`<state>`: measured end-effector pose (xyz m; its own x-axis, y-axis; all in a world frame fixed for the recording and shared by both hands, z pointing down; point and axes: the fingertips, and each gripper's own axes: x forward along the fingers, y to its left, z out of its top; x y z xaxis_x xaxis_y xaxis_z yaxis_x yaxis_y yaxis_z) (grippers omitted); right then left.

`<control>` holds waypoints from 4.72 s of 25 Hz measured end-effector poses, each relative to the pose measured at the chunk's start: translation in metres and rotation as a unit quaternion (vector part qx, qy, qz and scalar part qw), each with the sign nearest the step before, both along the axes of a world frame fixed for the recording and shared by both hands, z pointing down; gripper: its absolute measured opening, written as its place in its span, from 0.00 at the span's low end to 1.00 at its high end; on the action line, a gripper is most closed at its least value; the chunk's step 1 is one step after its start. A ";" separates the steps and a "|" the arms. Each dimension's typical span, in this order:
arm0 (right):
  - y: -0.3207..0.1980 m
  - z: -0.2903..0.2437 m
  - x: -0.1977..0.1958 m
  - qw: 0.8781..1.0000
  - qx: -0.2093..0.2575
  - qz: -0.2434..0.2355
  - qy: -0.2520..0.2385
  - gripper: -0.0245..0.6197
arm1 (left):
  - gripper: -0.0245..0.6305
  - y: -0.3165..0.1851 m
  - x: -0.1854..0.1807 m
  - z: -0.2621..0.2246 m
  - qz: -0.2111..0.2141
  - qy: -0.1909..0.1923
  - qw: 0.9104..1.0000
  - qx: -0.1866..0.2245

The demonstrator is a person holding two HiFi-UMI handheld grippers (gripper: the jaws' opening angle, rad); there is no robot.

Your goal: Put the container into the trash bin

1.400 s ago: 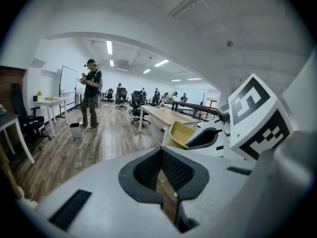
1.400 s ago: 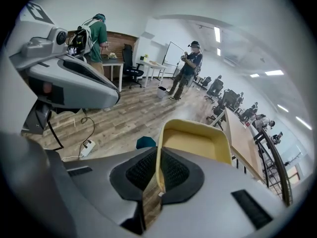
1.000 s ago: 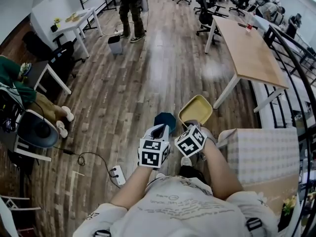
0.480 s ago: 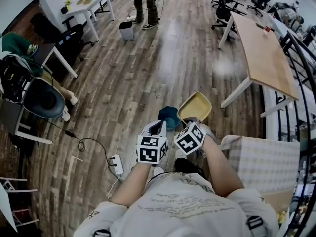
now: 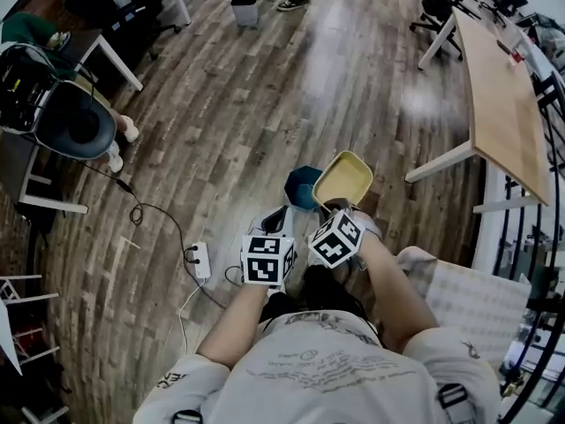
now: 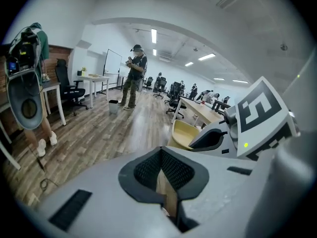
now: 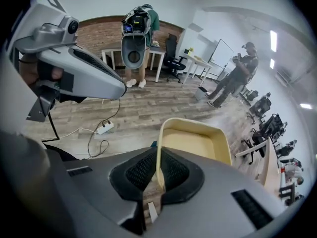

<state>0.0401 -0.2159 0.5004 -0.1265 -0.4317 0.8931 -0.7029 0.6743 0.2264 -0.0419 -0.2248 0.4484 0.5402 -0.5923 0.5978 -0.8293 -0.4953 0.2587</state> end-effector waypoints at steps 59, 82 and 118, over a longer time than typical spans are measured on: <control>-0.106 0.547 -0.007 0.983 -0.120 -0.133 0.031 0.22 | 0.04 -0.070 -0.012 0.428 -0.135 -0.026 0.966 -0.220; -0.091 0.212 0.012 0.958 0.033 0.231 -0.165 0.04 | 0.04 -0.076 -0.007 0.209 -0.094 -0.006 0.986 -0.137; 0.047 -0.278 -0.036 0.836 0.341 0.248 -0.352 0.04 | 0.04 0.041 -0.024 -0.221 0.029 0.040 0.982 0.181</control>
